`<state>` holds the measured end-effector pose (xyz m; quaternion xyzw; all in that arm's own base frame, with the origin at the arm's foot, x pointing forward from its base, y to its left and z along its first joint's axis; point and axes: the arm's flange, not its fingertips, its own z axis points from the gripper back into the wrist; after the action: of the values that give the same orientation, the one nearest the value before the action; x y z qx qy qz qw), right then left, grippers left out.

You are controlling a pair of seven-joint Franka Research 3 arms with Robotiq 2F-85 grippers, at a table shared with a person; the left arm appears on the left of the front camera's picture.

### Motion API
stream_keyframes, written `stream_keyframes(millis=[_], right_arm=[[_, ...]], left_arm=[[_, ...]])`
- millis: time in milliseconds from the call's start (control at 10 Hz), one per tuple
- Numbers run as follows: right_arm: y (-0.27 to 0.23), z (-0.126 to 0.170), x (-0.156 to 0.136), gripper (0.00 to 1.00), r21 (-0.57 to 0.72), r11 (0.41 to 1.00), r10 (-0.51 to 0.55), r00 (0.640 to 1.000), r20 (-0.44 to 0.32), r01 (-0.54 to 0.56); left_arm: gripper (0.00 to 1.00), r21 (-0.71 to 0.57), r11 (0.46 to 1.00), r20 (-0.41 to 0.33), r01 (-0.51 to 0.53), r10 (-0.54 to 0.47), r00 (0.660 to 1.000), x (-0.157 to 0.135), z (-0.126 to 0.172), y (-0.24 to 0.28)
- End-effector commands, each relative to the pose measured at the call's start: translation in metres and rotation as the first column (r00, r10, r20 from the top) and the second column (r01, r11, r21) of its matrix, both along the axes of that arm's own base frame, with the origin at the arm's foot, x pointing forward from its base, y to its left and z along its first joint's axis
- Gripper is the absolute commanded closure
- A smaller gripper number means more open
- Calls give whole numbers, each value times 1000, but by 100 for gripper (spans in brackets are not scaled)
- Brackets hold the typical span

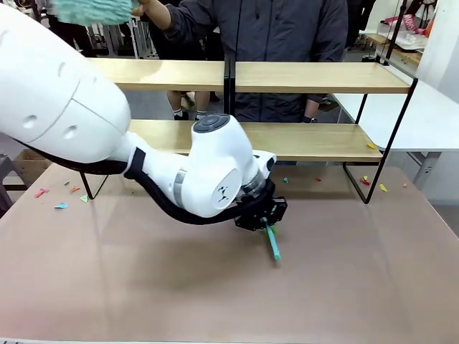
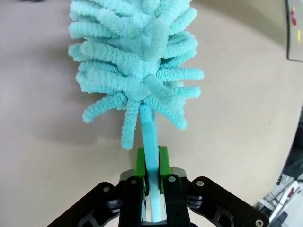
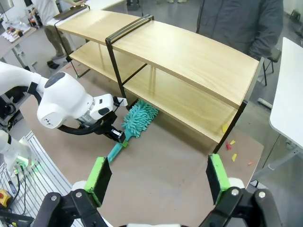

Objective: Clean the shelves.
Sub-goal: Clean another randomly selected level of the Shelf with the Duster.

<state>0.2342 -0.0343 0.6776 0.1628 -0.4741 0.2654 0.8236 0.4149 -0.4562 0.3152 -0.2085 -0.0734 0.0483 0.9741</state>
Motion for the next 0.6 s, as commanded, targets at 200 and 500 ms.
stream_keyframes(millis=[200, 500], right_arm=[[0, 1, 0, 0, 5, 1000, 9, 1000, 2, -9], [0, 1, 0, 0, 5, 1000, 9, 1000, 2, -9]], left_arm=[[88, -48, 987, -24, 151, -152, 988, 20, 2, -37], [88, -35, 974, -13, 226, -226, 974, 43, 4, -69]])
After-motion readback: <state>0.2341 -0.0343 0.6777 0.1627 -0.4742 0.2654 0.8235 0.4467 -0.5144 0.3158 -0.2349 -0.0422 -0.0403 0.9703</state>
